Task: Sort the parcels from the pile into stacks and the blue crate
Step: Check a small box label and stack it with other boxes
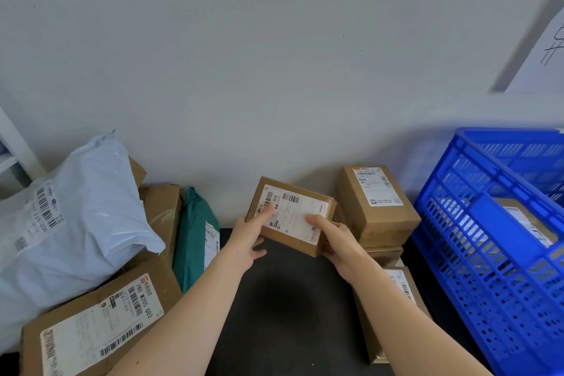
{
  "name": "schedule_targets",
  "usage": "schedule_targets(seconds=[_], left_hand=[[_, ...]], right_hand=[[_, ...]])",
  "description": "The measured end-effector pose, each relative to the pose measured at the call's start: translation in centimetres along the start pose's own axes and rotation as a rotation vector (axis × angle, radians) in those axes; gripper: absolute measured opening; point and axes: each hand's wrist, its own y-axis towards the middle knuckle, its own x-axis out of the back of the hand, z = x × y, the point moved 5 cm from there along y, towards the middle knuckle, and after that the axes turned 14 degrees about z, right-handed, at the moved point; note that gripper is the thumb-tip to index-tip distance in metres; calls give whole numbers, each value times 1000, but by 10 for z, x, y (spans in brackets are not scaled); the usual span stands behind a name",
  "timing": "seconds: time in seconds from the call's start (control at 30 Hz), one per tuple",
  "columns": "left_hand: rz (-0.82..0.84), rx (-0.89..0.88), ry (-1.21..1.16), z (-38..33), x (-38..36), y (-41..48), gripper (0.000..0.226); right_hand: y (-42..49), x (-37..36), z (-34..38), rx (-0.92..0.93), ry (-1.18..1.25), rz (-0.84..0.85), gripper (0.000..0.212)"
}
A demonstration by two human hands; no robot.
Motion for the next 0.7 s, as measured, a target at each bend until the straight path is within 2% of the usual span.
schedule_targets(seconds=[0.17, 0.37, 0.43, 0.5, 0.6, 0.7], left_hand=[[87, -29, -164, 1, -1, -5, 46], [220, -42, -178, 9, -3, -6, 80], [227, -51, -148, 9, -3, -8, 77], [219, -57, -124, 11, -5, -9, 67], [241, -40, -92, 15, -12, -11, 62], [268, 9, -61, 22, -23, -11, 61]], right_hand=[[-13, -8, -6, -16, 128, 2, 47], [-27, -16, -12, -34, 185, 1, 45], [-31, -15, -15, -41, 154, -21, 50], [-36, -10, -18, -33, 124, -82, 60], [-44, 2, -19, 13, 103, -227, 75], [-60, 14, -15, 46, 38, -304, 66]])
